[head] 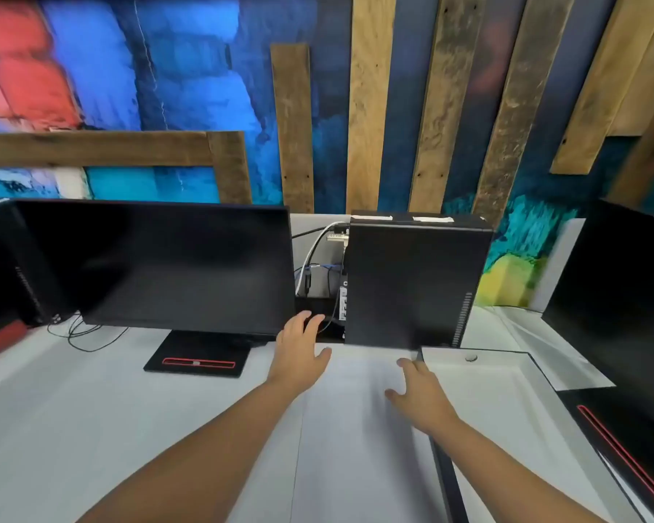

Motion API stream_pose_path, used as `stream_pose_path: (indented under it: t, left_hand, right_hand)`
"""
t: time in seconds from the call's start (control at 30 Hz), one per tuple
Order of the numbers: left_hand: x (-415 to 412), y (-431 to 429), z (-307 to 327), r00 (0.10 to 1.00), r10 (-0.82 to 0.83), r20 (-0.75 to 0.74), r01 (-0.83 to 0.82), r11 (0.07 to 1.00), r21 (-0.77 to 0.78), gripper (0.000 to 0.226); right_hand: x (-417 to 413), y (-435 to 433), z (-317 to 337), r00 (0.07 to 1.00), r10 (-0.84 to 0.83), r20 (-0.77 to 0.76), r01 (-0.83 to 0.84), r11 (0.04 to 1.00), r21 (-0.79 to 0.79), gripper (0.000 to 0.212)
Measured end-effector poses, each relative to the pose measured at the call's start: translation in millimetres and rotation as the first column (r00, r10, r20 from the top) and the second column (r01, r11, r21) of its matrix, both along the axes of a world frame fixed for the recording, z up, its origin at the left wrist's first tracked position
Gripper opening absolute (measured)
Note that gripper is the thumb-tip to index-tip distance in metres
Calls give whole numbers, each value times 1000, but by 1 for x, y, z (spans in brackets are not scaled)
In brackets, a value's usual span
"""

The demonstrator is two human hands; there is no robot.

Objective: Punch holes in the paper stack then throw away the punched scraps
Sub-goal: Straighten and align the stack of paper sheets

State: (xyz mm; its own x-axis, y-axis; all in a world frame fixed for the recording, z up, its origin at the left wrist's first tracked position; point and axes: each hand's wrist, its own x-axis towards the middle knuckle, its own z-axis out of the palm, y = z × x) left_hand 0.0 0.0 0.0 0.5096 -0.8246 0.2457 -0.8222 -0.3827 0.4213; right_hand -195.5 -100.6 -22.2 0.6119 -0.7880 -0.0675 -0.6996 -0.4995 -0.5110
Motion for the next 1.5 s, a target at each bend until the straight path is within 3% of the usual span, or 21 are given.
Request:
stream_pose_path:
  t: [0.3, 0.57, 0.8, 1.0, 1.17, 1.37, 1.43, 1.5]
  left_hand:
    - [-10, 17, -67, 904, 247, -349, -154, 950, 272, 64]
    - [-2, 22, -102, 713, 398, -577, -203, 905, 373, 67]
    - [2, 14, -108, 584, 407, -702, -174, 908, 382, 74]
    - [2, 9, -107, 395, 438, -808, -242, 898, 368, 75]
    - [-7, 10, -105, 401, 417, -815, -193, 909, 370, 56]
    - [-21, 20, -108, 494, 309, -813, -178, 951, 253, 38]
    - [-26, 24, -107, 495, 282, -822, -188, 958, 215, 31]
    - [-31, 29, -106, 501, 241, -831, -199, 967, 160, 27]
  right_hand:
    - [-4, 0, -57, 982, -79, -173, 113, 974, 197, 55]
    - [-8, -5, -90, 953, -92, -289, 153, 968, 197, 41]
    - [-3, -6, -96, 914, -61, -401, 80, 996, 31, 46]
    - [-1, -6, -104, 883, -68, -465, 49, 997, -54, 38]
    - [-4, -4, -107, 898, -52, -437, 21, 997, -75, 34]
    - [-7, 4, -106, 925, -89, -368, 77, 996, -48, 36]
    - [-8, 6, -105, 940, -121, -318, 128, 992, 2, 43]
    - [-9, 9, -98, 964, -188, -186, 217, 964, 154, 54]
